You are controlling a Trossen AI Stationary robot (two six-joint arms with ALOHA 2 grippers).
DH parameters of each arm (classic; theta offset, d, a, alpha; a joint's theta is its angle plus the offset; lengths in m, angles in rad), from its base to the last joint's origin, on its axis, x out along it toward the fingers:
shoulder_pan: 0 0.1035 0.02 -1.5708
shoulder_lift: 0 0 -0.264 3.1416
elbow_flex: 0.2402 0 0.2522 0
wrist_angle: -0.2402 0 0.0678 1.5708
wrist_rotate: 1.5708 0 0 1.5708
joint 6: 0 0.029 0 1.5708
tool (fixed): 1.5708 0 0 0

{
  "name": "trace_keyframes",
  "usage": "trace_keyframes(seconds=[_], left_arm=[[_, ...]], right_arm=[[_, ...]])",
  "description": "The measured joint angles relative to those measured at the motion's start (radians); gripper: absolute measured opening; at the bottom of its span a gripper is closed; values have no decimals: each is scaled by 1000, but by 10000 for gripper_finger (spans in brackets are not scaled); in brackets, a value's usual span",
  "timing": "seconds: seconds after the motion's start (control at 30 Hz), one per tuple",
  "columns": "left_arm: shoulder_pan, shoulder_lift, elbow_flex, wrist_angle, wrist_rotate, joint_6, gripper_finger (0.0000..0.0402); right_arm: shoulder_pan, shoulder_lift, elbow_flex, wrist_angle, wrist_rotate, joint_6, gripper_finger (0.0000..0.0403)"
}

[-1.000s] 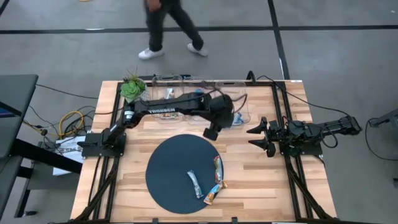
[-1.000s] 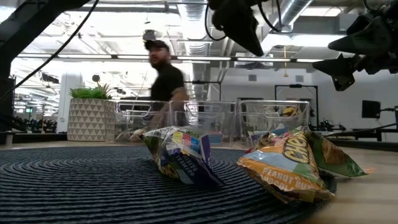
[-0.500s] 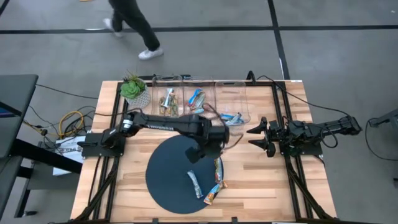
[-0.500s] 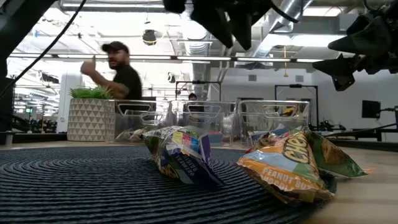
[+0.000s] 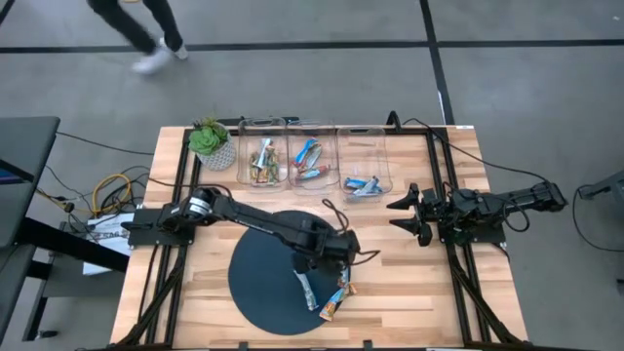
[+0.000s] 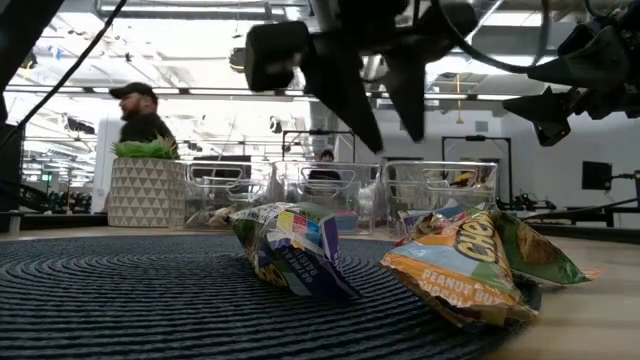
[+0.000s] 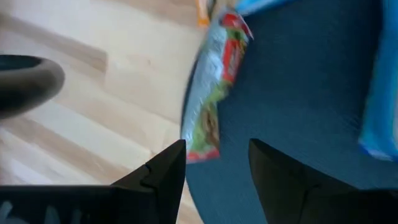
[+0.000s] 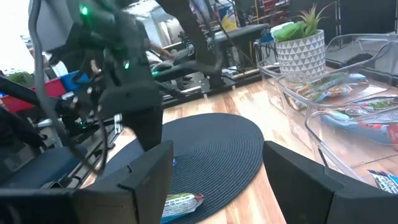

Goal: Pick and place Granola Bars by type
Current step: Put the red granola bar into the center transparent bin

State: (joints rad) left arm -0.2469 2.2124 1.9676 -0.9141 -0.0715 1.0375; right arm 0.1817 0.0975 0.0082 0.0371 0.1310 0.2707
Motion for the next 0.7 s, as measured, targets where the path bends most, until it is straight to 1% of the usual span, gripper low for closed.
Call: trace_keyframes(seconds=[0.07,0.33,0.43,0.7], left_arm=[[-9,0,-37,74,-5,21,169],[-22,0,-132,232,4,81,169],[-23,0,-170,320,6,102,169],[-22,0,-250,400,12,167,169]], right_arm=[[0,0,0,0,0,0,244],[0,0,0,-1,0,0,244],[0,0,0,0,0,0,244],[0,0,0,0,0,0,244]])
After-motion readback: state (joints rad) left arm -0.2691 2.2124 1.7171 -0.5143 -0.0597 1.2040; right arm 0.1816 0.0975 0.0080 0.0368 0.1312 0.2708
